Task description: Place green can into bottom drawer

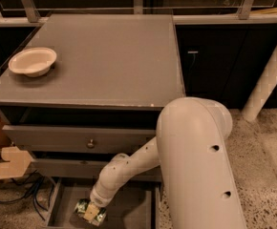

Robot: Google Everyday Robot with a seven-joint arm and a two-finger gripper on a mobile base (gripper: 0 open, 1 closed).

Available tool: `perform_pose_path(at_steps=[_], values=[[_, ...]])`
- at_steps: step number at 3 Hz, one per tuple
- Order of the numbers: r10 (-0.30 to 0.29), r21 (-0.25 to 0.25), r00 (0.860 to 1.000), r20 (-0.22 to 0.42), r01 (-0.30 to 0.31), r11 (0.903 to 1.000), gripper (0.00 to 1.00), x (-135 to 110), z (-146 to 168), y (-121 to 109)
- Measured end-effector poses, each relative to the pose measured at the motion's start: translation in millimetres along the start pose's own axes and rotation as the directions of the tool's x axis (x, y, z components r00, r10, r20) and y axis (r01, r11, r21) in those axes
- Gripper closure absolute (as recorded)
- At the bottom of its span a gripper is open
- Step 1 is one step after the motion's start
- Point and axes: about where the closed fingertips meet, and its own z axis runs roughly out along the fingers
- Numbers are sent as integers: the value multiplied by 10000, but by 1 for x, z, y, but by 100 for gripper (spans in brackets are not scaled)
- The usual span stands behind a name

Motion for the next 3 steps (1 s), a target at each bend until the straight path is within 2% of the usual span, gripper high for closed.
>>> perform_pose_path(at_steps=[1, 2, 3], values=[[682, 159, 9971, 340, -688, 9975, 100, 18, 21, -26], [686, 157, 9970, 344, -692, 9975, 100, 19, 21, -26], [856, -74, 9960, 271, -854, 9963, 100, 23, 39, -24]])
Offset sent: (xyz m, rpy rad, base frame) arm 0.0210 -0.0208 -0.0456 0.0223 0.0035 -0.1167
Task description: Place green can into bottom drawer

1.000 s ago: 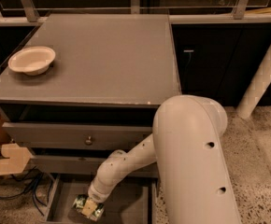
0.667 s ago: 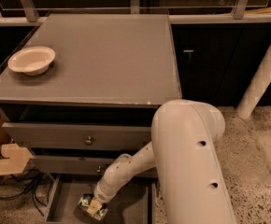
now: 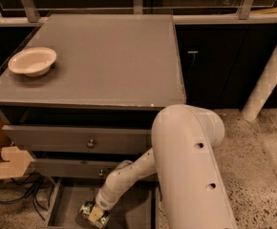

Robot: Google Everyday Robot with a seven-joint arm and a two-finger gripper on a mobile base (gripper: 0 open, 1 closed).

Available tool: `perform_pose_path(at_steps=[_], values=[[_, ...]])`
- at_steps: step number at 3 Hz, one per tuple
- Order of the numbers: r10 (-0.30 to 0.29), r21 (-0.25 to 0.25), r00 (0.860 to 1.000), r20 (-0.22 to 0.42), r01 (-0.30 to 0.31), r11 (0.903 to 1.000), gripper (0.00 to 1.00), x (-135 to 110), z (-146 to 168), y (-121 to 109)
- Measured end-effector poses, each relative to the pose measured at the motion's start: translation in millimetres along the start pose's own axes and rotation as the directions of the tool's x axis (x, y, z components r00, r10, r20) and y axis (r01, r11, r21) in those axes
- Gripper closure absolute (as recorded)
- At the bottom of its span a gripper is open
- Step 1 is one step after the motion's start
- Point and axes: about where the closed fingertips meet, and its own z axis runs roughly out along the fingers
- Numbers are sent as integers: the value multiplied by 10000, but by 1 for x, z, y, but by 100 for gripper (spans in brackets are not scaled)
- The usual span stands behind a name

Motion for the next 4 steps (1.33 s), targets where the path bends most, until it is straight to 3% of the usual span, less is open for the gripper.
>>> perform_pose_path(at_steps=[1, 2, 4], values=[[213, -107, 9997, 134, -212, 9997, 100, 6, 32, -15], [213, -107, 9997, 134, -212, 9997, 100, 6, 32, -15], [1072, 344, 9908, 825, -1103, 9933, 100, 12, 39, -45]])
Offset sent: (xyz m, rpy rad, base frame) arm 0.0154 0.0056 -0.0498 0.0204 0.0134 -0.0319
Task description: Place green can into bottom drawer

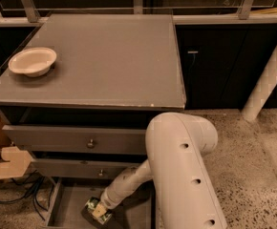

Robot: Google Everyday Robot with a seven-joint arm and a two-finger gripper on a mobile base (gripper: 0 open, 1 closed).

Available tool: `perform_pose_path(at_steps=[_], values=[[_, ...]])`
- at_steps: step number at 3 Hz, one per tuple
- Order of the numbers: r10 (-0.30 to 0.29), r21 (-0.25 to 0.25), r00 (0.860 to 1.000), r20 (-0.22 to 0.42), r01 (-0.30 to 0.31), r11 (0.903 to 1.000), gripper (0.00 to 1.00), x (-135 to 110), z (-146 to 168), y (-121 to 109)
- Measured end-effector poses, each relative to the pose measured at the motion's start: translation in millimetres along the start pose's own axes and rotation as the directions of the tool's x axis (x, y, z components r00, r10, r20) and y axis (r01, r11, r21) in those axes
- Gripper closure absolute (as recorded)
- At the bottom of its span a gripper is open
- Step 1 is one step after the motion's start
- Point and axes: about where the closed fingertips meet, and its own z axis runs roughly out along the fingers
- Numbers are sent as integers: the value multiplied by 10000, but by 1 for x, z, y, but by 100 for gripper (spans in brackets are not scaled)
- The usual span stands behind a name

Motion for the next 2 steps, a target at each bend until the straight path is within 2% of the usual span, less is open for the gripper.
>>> perform_pose_path(at_steps=[1, 2], values=[[0, -1, 10000, 0, 0, 10000, 100, 0, 0, 0], [140, -144, 9999, -68, -141, 9998, 100, 2, 16, 5]])
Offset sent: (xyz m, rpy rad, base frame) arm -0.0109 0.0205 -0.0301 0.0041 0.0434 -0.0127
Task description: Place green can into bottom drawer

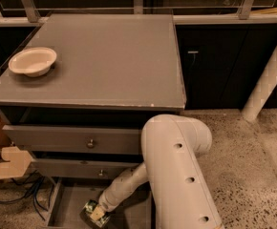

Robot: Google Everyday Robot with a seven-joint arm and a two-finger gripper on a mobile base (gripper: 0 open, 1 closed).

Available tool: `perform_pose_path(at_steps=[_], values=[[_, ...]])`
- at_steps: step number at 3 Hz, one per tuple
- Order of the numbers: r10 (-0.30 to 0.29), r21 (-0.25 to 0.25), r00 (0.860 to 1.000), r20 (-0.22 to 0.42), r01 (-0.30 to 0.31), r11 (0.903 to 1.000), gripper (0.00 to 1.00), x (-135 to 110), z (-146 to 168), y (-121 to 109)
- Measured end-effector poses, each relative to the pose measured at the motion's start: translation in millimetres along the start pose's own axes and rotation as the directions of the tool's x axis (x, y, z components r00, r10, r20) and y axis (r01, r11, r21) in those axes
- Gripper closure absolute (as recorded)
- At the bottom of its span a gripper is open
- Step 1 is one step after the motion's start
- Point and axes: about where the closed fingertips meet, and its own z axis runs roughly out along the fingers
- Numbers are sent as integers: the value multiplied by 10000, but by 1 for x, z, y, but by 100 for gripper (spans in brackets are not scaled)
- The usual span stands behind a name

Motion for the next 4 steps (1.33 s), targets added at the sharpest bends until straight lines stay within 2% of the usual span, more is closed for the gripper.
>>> perform_pose_path(at_steps=[1, 3, 4], values=[[267, 62, 9995, 161, -269, 9996, 100, -2, 9, -6], [429, 85, 9990, 144, -430, 9990, 100, -1, 12, -7], [830, 404, 9963, 215, -838, 9957, 100, 3, 12, -25]])
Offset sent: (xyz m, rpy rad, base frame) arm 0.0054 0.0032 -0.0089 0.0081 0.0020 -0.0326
